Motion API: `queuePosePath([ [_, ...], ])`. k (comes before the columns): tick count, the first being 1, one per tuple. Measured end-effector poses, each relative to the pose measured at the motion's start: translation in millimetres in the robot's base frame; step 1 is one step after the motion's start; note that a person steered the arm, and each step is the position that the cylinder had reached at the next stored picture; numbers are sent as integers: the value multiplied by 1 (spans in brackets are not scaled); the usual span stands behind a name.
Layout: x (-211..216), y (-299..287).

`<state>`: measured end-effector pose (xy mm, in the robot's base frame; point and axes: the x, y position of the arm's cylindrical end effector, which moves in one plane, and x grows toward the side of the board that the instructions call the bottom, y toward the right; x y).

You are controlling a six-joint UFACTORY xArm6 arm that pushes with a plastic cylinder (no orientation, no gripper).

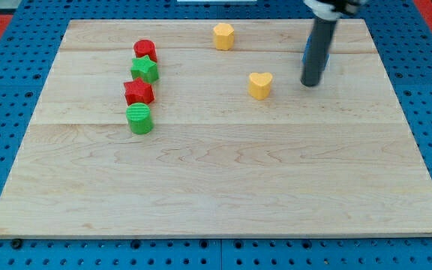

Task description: Move the yellow hexagon and yellow heart to the top center of the board

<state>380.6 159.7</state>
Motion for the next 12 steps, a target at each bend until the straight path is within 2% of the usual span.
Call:
queuePosePath([
  [1, 20, -49],
  [2, 11, -110],
  [3, -20, -124],
  [5, 11, -78],
  [7, -20, -85],
  [9, -72, -80],
  [12, -113, -96],
])
